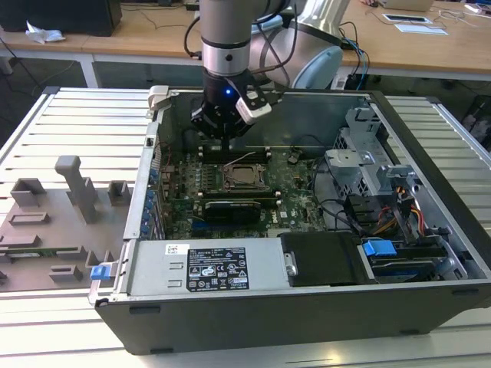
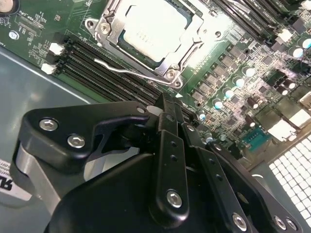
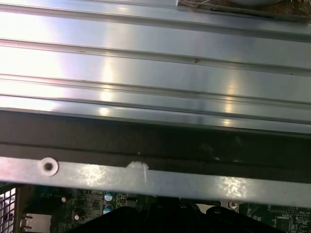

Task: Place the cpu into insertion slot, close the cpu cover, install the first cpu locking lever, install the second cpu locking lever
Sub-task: 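Install the first cpu locking lever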

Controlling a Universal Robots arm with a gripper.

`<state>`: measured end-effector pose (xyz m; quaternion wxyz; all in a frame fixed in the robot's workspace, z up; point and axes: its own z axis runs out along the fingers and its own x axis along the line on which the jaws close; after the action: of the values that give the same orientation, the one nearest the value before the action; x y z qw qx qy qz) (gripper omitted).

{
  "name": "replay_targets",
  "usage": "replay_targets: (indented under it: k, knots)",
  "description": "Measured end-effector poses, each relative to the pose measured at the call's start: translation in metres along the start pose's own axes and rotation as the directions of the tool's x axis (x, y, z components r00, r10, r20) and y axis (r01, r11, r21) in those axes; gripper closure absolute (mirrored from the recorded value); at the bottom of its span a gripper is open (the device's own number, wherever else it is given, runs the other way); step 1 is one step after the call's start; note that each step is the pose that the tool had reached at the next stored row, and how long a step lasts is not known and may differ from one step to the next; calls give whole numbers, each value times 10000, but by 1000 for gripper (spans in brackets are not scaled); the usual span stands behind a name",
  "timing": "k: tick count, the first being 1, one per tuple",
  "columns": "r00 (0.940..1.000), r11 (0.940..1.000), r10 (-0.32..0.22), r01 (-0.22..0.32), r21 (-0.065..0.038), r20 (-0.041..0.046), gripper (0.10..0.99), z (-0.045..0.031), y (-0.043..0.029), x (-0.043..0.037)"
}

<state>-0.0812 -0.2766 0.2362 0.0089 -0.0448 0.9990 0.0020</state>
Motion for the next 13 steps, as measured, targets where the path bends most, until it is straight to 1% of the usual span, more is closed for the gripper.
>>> replay_targets:
  k: [8, 11, 13]
  knots:
    - [10000, 10000, 1, -1, 0, -1, 980, 63, 0, 1]
    - [10000, 10000, 1, -1, 0, 0, 980, 109, 0, 2]
    - [10000, 10000, 2, -2, 0, 0, 980, 126, 0, 0]
